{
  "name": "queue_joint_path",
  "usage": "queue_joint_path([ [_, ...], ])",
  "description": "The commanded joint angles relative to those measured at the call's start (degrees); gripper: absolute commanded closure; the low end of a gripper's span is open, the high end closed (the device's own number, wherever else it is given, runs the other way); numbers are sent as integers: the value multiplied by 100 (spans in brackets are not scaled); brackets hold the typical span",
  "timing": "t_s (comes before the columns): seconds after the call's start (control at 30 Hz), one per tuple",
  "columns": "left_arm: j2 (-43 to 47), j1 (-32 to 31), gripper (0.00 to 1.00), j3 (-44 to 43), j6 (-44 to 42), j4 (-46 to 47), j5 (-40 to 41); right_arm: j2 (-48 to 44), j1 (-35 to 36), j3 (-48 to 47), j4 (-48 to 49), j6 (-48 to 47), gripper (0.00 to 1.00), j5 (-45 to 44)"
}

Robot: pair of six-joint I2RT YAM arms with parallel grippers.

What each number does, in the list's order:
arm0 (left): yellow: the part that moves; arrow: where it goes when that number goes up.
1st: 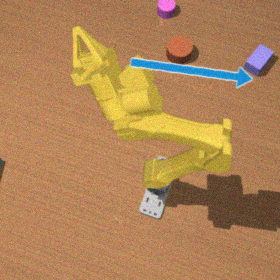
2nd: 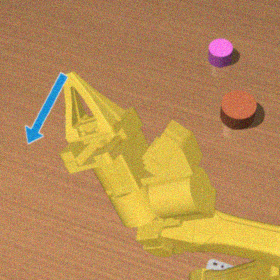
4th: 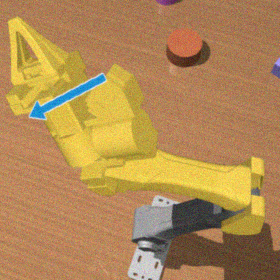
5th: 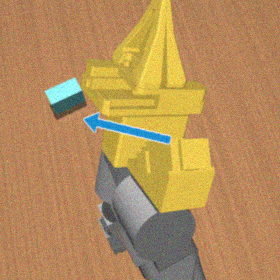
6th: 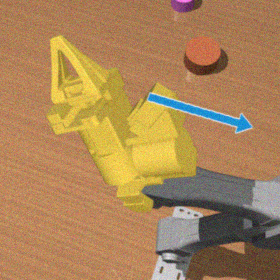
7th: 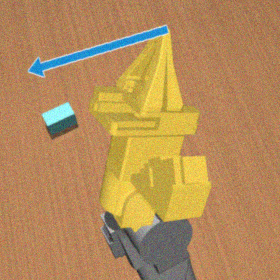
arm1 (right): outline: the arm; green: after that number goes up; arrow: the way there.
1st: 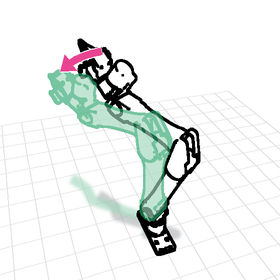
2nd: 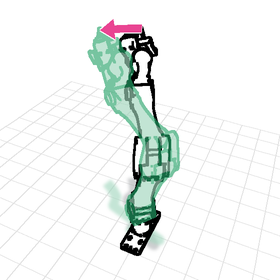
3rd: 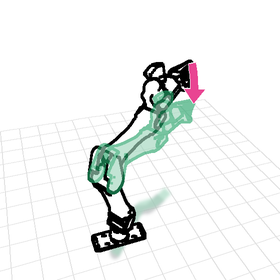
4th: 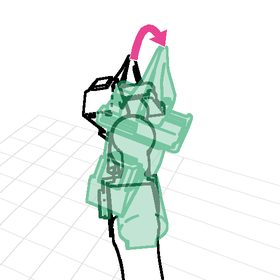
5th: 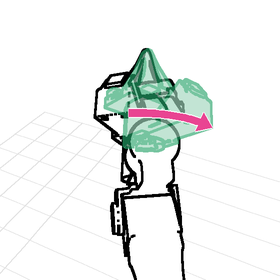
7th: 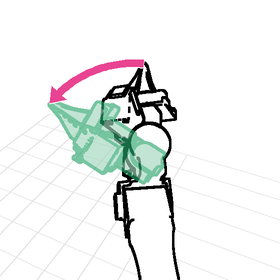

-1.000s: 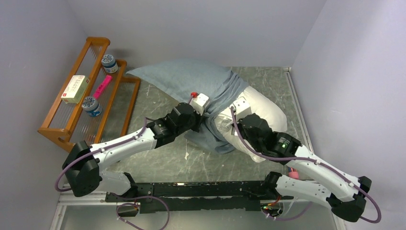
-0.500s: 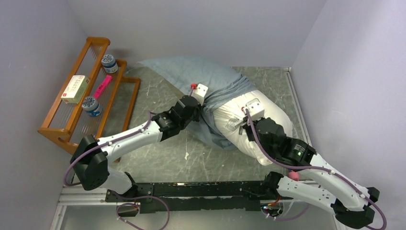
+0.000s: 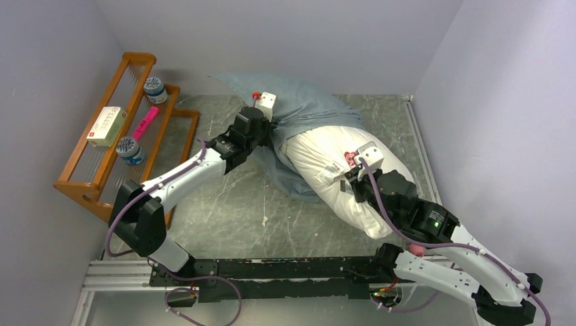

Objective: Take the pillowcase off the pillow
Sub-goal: Remove the pillow from the pillowcase.

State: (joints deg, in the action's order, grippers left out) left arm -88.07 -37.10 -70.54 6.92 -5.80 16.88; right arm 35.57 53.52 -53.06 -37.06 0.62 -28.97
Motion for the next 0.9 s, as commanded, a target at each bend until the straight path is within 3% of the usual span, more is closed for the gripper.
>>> queue_joint_path([
  [0.0,-76,735,95,-14,-331,239,1165,-197,-66,-337,618,-168,100,277],
  [0.43,-293,959,95,453,-832,779,1213,970,-61,46,1501,-103,100,2692],
  [0.73,195,977,80,550,-929,781,1477,2231,-68,-228,1745,291,100,3828],
  [0.87,449,989,72,599,-869,788,1460,2747,-60,-607,1690,340,87,4214],
])
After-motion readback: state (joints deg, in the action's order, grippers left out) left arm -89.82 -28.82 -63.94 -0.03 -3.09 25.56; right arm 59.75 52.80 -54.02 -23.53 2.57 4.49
